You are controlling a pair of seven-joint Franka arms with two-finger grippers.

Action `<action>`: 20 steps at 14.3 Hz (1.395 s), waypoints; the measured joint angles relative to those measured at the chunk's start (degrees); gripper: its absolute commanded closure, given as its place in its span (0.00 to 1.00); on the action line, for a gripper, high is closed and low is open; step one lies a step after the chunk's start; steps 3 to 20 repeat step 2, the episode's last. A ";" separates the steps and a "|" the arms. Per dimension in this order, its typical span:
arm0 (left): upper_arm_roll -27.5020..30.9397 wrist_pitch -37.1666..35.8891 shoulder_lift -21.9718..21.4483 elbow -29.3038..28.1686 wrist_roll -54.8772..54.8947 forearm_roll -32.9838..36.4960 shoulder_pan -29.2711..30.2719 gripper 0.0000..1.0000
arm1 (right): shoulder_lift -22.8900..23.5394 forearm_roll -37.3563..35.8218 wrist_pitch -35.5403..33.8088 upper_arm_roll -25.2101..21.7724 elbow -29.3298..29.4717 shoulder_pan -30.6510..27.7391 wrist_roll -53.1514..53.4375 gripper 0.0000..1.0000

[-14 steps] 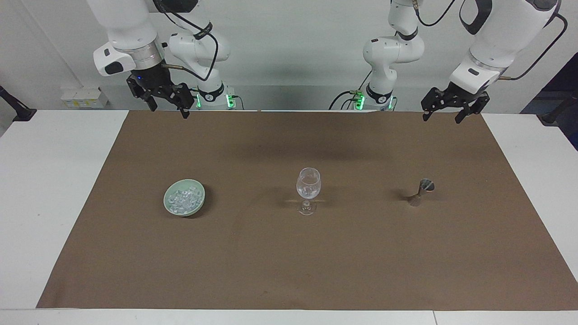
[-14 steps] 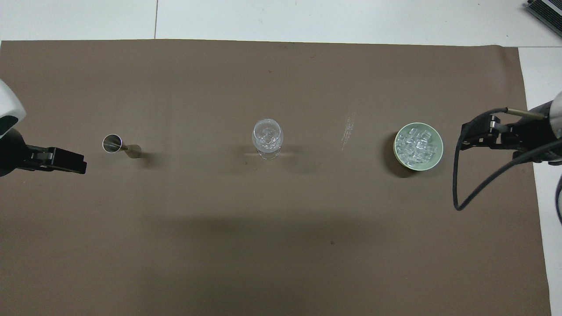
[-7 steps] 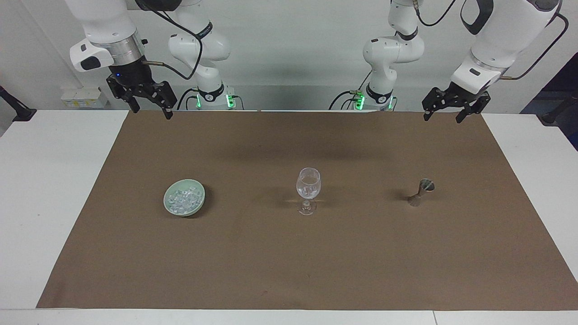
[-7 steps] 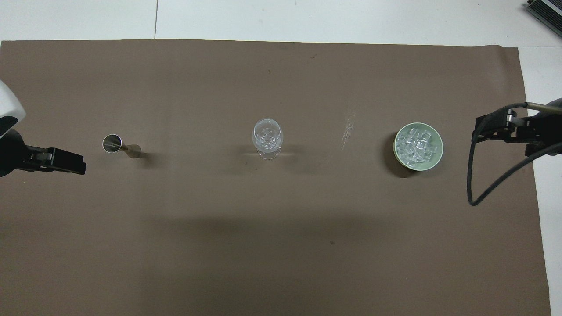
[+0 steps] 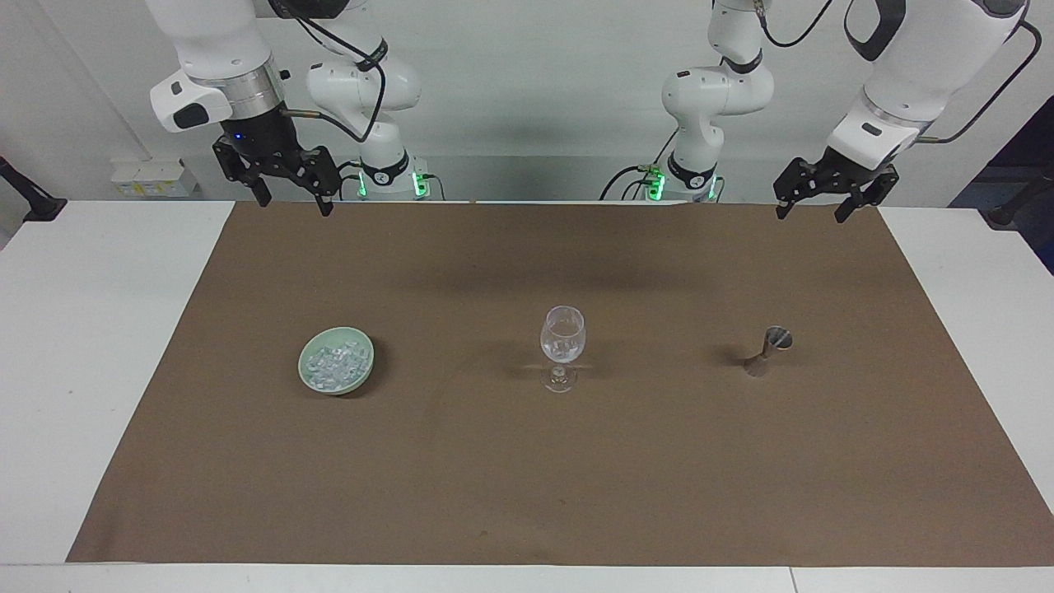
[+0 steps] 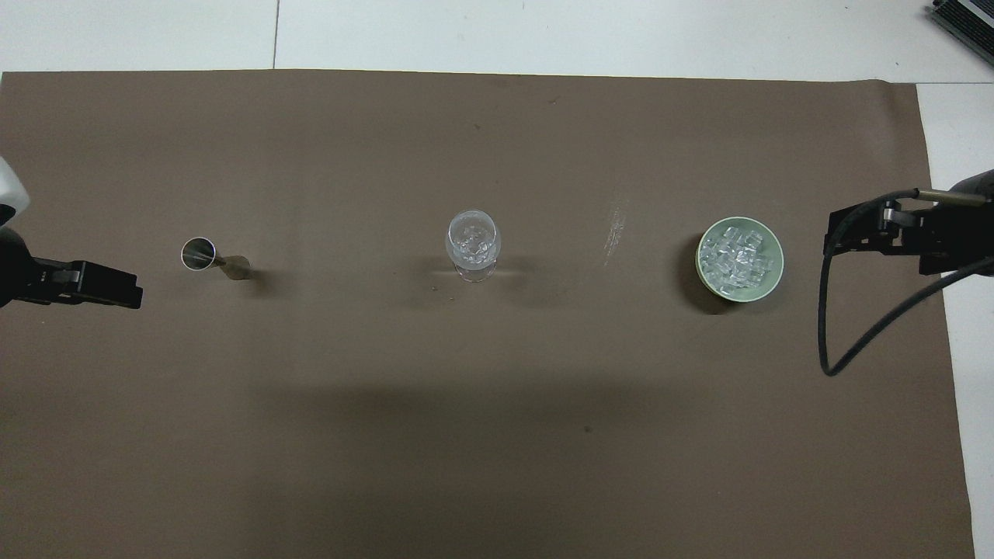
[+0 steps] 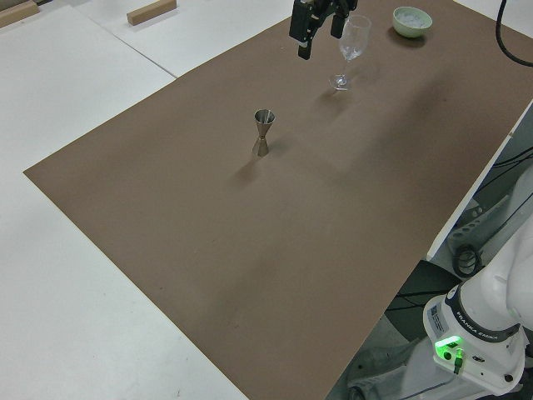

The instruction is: Pour wine and add ice with both arms

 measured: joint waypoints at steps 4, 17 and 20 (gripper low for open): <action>-0.10 -3.72 -0.09 2.19 0.02 0.67 0.02 0.00 | 0.00 0.00 -0.01 -0.05 -0.04 0.00 0.00 0.00; -0.10 -3.72 -0.09 2.19 0.02 0.67 0.02 0.00 | 0.00 0.00 -0.01 -0.05 -0.04 0.00 0.00 0.00; -0.10 -3.72 -0.09 2.19 0.02 0.67 0.02 0.00 | 0.00 0.00 -0.01 -0.05 -0.04 0.00 0.00 0.00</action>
